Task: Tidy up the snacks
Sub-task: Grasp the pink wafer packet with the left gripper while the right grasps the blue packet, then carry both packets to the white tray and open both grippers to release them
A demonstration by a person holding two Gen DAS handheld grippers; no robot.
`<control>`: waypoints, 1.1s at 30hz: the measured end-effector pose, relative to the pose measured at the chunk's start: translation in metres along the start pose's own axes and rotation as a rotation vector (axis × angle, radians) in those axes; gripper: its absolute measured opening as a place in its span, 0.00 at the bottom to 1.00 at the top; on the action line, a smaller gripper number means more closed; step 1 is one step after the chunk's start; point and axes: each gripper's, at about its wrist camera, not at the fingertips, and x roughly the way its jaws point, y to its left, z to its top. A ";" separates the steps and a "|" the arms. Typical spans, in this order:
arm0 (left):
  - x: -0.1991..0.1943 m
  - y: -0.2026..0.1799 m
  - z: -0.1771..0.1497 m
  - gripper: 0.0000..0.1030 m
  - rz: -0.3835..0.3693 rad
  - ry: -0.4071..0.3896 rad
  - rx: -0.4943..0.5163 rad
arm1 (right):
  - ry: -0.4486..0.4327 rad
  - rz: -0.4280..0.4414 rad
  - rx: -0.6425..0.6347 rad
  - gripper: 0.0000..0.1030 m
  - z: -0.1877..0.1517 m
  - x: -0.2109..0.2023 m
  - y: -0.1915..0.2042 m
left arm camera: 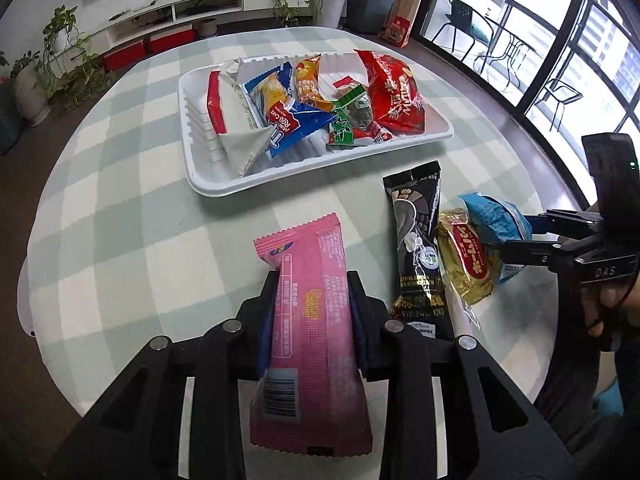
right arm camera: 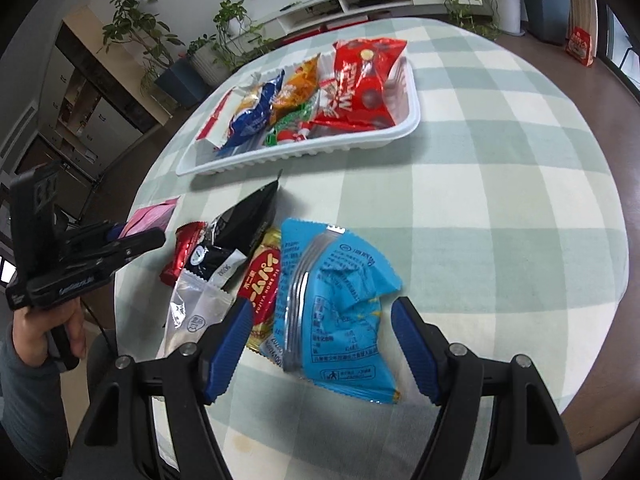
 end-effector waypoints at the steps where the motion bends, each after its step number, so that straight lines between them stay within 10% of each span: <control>1: -0.002 0.000 -0.004 0.28 -0.008 -0.006 -0.010 | 0.008 0.004 0.002 0.72 0.000 0.003 -0.001; 12: -0.008 0.000 -0.029 0.28 -0.072 -0.040 -0.083 | 0.006 0.032 0.004 0.52 -0.008 0.005 -0.010; 33: -0.031 0.004 -0.033 0.28 -0.191 -0.134 -0.191 | -0.094 0.146 0.153 0.49 -0.029 -0.036 -0.039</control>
